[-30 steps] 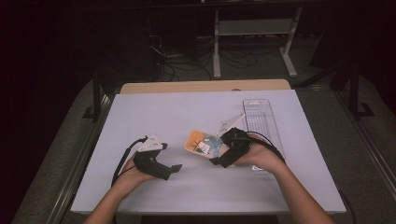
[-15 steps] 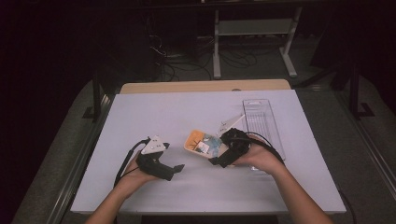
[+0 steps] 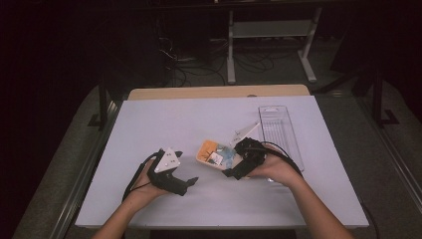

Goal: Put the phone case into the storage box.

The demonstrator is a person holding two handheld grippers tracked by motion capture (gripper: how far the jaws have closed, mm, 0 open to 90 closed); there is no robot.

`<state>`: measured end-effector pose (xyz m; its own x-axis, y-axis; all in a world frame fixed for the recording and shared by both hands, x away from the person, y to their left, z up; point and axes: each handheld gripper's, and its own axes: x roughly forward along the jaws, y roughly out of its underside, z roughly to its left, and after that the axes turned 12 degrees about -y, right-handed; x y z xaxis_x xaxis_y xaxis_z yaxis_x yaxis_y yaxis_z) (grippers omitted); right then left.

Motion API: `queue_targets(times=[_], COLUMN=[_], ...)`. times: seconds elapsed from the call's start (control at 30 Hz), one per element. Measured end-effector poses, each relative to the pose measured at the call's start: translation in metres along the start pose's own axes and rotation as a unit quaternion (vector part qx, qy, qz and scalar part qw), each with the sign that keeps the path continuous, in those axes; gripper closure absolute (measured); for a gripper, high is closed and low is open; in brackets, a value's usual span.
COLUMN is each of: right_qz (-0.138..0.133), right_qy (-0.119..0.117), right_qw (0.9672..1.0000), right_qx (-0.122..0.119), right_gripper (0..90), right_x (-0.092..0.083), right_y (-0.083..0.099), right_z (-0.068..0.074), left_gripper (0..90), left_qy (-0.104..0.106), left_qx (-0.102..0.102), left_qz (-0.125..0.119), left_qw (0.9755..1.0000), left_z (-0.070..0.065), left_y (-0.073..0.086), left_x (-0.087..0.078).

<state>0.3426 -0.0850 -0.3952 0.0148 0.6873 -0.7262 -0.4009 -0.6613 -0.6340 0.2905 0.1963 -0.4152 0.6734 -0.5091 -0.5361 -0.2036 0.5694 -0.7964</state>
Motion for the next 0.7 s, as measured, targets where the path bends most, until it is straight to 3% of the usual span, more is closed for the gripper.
queue_targets(times=[0.2,0.23,0.37,0.4,0.43,0.5,0.7], right_qz=[0.002,0.003,0.005,0.004,0.005,0.005,0.005], right_qy=[0.001,0.001,0.002,0.002,0.002,0.001,0.0], right_qw=[1.0,1.0,1.0,1.0,1.0,1.0,1.0], right_qx=[-0.002,-0.001,-0.001,0.0,-0.001,0.002,0.002], right_gripper=[9.8,9.9,9.9,9.9,9.9,9.9,9.9], right_x=[0.001,0.0,0.001,0.002,0.001,0.001,0.002], right_y=[0.0,0.0,0.0,0.0,0.0,0.0,0.0], right_z=[0.0,0.0,-0.001,0.0,-0.001,-0.001,-0.001], left_gripper=[2.4,2.4,2.4,2.4,2.4,2.4,2.4], left_qy=[-0.017,-0.026,-0.037,-0.036,-0.037,-0.039,-0.056], left_qx=[0.016,0.034,0.049,0.043,0.058,0.058,0.09], left_qz=[-0.009,-0.01,-0.015,-0.018,-0.014,-0.016,-0.021], left_qw=[0.9997,0.999,0.998,0.9983,0.9976,0.9974,0.9941], left_z=[-0.005,-0.005,-0.008,-0.01,-0.009,-0.011,-0.014], left_y=[0.0,0.0,-0.001,-0.001,-0.001,-0.001,-0.001], left_x=[0.001,0.001,0.0,0.0,0.0,0.0,-0.001])
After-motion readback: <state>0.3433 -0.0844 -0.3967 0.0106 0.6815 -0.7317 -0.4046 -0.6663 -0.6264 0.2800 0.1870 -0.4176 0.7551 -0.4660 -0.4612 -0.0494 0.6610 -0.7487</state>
